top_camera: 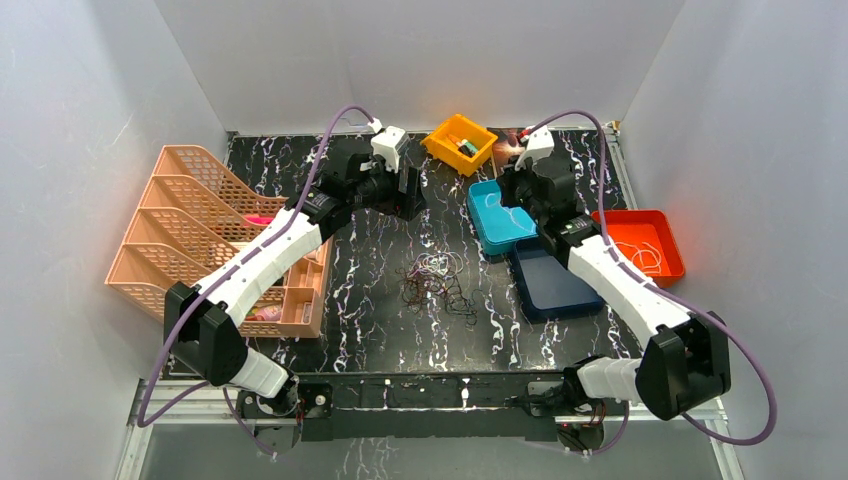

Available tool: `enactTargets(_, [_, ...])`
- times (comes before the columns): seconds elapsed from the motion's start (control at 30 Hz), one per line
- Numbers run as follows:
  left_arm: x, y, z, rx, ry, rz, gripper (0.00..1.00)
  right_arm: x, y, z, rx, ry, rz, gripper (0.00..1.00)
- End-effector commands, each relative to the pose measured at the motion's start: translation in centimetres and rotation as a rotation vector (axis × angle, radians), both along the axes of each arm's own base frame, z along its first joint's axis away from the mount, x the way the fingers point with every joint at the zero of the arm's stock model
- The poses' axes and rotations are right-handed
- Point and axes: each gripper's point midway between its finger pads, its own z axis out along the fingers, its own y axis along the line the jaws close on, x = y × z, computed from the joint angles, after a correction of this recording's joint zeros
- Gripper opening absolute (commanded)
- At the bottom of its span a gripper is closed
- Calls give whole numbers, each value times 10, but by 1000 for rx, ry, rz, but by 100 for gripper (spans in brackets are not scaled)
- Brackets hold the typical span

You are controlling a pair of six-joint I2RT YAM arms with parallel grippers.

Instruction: Untangle the cables

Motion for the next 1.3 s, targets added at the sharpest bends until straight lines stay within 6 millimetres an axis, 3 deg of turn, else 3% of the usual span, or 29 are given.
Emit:
enactTargets(0.0, [-6, 4, 14, -13, -34, -13, 78, 12, 4, 39, 70, -113, 1, 0])
enactTargets(0.13, [-7, 4, 14, -16, -29, -14, 79, 12, -3, 59, 65, -157, -24, 0])
enactTargets(0.23, [-8, 3, 13, -21, -25, -16, 79, 10, -25, 67, 44, -184, -131, 0])
enactTargets(0.73, [-16, -8, 10, -45, 24, -84, 80, 6, -201, 87, -37, -244, -747, 0])
enactTargets(0.87, [-19, -14, 9, -55, 52, -113, 80, 3, -238, 81, -55, -245, -862, 0])
enactTargets(1.0, [-19, -19, 9, -57, 76, -140, 80, 2, -273, 63, -52, -215, -947, 0])
enactTargets(1.27, [-19, -31, 9, -86, 110, -181, 81, 6, -320, 6, 30, -117, -1056, 0])
